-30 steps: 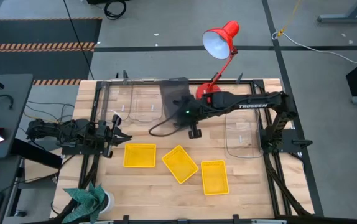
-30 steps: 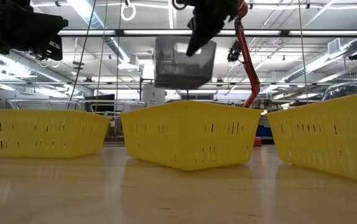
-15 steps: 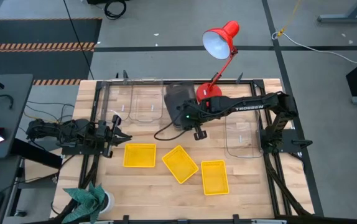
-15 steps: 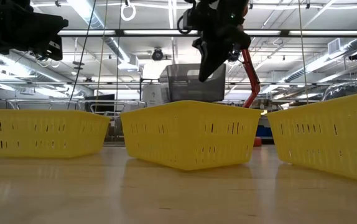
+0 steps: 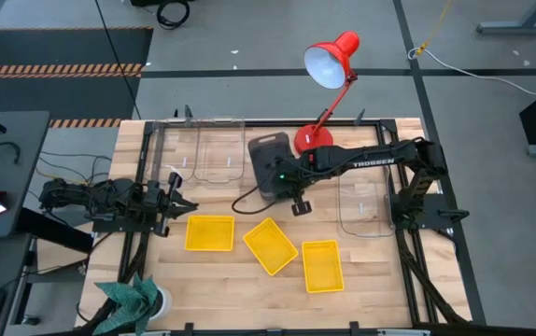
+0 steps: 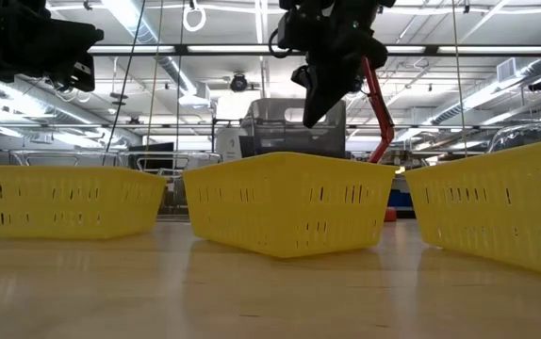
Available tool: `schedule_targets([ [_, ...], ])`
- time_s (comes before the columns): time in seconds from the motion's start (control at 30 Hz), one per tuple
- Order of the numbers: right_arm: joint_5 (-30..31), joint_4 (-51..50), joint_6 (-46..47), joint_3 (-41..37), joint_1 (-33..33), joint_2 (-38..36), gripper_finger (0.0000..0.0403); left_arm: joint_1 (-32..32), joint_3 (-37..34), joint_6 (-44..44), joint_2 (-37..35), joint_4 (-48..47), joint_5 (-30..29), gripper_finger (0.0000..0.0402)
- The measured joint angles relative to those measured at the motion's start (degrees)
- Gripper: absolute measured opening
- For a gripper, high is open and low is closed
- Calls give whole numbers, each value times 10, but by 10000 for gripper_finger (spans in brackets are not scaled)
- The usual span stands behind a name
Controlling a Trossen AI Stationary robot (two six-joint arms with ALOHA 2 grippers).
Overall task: Stack baskets by color
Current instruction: Stack the top black bin on the stacked black bins
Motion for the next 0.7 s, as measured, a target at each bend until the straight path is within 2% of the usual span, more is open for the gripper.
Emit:
schedule_targets([
  [0.2,-1,4,63,0,-2,0,36,0,0,0,0,0,0,26],
  [0.5,-2,12,119,1,-12,0,111,0,0,0,0,0,0,36],
  [0.7,12,-14,137,51,-5,0,130,0,0,0,0,0,0,33],
])
